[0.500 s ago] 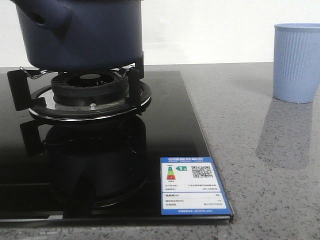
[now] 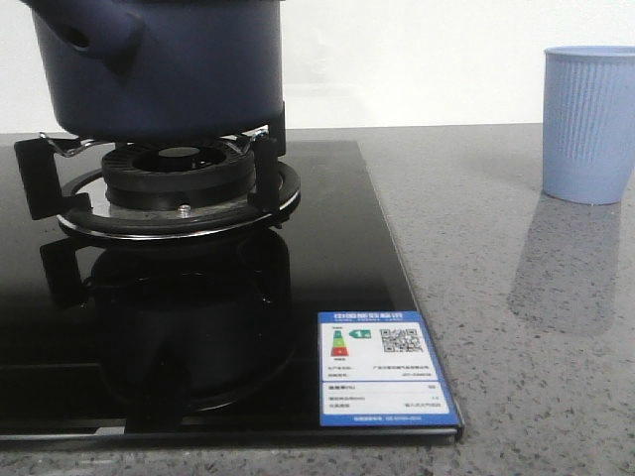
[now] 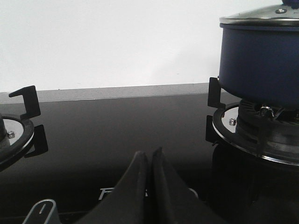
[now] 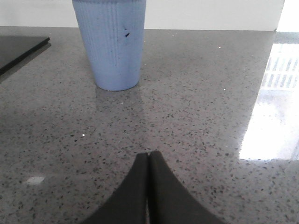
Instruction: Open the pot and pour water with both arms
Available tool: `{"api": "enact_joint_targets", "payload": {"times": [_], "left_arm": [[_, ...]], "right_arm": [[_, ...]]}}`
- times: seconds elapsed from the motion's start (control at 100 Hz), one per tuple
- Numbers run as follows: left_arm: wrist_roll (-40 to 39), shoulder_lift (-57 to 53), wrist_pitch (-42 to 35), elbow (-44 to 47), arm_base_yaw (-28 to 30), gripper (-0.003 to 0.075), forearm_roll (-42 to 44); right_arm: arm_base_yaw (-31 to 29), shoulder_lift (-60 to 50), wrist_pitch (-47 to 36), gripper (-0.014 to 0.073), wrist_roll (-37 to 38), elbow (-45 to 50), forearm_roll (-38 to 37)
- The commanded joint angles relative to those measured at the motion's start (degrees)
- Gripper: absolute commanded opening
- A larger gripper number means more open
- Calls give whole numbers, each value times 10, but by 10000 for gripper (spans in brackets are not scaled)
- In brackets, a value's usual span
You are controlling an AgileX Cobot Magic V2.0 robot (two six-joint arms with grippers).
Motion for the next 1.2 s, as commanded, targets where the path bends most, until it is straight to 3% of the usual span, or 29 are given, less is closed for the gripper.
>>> {"api": "enact_joint_targets", "payload": {"times": [0.0,1.19], "left_arm": [[-7,-14,-41,9,2,-16,-5],[-7,-14,-41,9,2,-16,-5]], "right_arm": [[-3,-12,-43,-64,-1,9,-7],[-3,-12,-79,-64,-1,9,-7]]}}
